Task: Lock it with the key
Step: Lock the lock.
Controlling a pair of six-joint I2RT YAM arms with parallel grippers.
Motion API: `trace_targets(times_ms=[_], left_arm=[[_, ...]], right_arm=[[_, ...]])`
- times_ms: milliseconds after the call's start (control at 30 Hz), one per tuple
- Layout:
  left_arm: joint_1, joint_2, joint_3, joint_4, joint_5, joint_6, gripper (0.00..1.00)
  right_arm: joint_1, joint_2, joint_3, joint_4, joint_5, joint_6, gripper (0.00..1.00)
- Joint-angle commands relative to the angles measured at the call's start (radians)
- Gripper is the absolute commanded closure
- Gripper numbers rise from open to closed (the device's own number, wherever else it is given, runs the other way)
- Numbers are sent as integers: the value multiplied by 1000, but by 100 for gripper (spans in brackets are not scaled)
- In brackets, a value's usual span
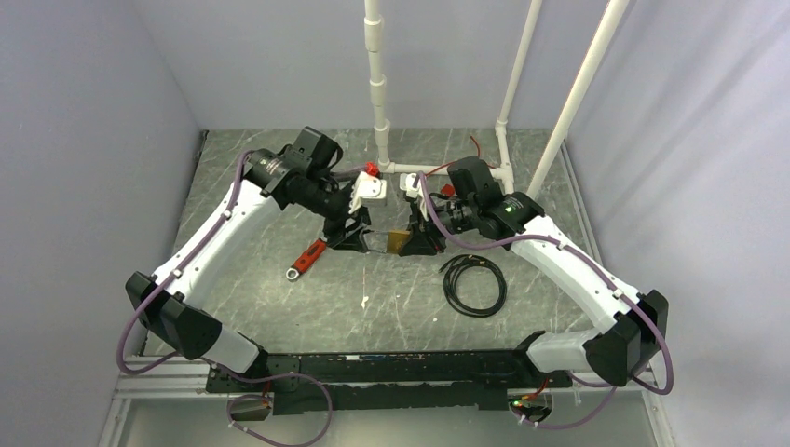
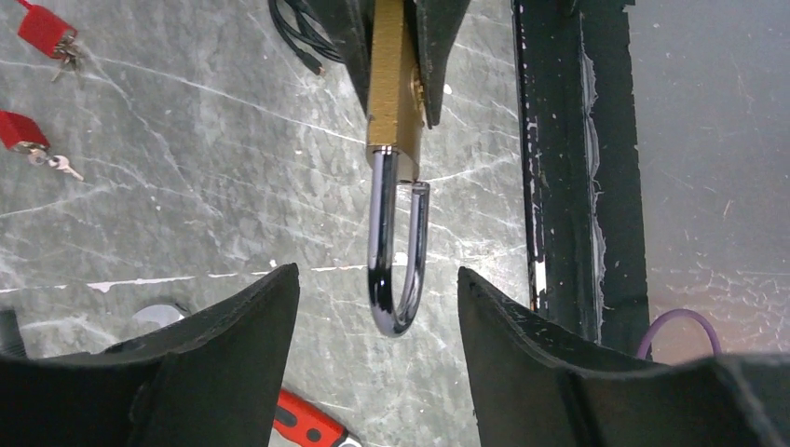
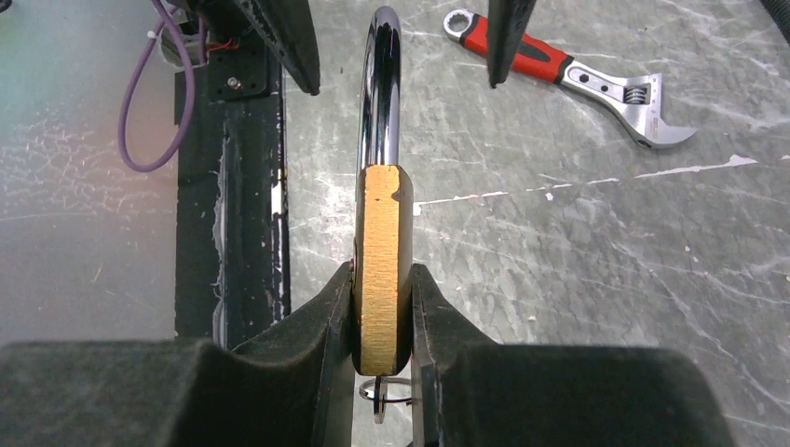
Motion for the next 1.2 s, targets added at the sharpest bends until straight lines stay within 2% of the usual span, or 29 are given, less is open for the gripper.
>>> trace_targets(times_ms=[0,67,300,333,367,433,467,600,733,933,1033,1167], left_arm=[[-24,8,-16,-4,-3,16,33],[-27,15,-18,-7,-6,14,39],[-29,5,-15,25,28,-34,98],[-29,-3,-16,31,46,-48,100],[-27,-13,-20,41,65,-66,100],[-14,-49,-47,95,107,-121,100],[-1,-69,-65,127,137,-147,100],[38,-135,-113,206,230,-235,100],[59,-162,-101,228,291,-271,100],[61,-154,-34,179,342,-282,100],[61,-145,-3,186,349,-300,100],[62,-140,2,229,346,-342,100]], right_arm=[[7,-14,74,54,-27,2,100],[7,-15,76,57,-27,4,100],[7,-38,51,97,-58,15,100],[4,-49,39,120,-64,29,100],[-4,-65,22,150,-75,46,88],[-26,-105,-38,256,-115,112,50],[-39,-129,-73,330,-128,163,41],[-79,-192,-191,543,-153,310,18],[-105,-239,-246,641,-179,343,10],[-105,-266,-287,786,-222,381,9],[-101,-255,-285,825,-254,422,11],[-75,-242,-269,778,-292,356,18]])
